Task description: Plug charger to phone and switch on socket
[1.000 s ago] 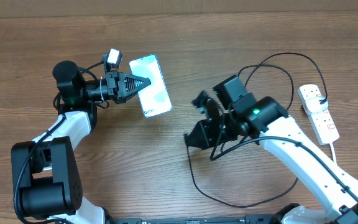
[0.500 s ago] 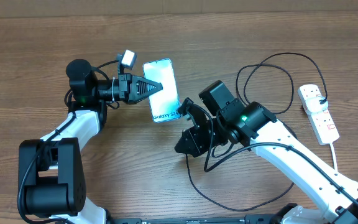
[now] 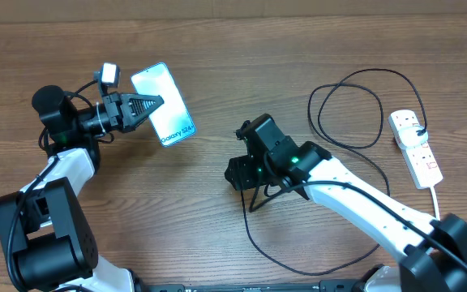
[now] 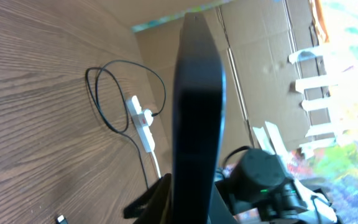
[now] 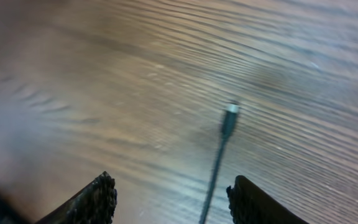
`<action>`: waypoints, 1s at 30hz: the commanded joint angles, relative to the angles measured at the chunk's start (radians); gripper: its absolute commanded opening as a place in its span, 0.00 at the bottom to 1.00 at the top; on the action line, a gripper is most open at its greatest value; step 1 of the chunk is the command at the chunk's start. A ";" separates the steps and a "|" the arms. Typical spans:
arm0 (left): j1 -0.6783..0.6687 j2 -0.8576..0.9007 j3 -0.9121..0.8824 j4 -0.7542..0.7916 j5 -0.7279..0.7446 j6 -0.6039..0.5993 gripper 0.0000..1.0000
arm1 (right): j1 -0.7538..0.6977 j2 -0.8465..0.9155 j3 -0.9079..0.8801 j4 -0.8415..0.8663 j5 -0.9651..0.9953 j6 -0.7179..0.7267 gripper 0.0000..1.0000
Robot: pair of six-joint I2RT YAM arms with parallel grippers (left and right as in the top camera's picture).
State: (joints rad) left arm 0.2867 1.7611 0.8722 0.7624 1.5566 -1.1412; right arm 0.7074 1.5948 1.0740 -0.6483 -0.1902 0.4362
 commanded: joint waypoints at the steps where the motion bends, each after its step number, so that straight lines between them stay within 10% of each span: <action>1: 0.001 -0.016 0.027 -0.003 0.025 0.021 0.04 | 0.005 0.022 -0.012 0.012 0.066 0.150 0.58; 30: 0.001 -0.016 0.027 -0.058 0.023 0.043 0.04 | 0.072 0.082 -0.021 0.008 0.231 0.197 0.64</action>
State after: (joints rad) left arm 0.2897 1.7611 0.8722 0.7021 1.5604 -1.1244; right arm 0.7689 1.6344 1.0649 -0.6449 -0.0074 0.6285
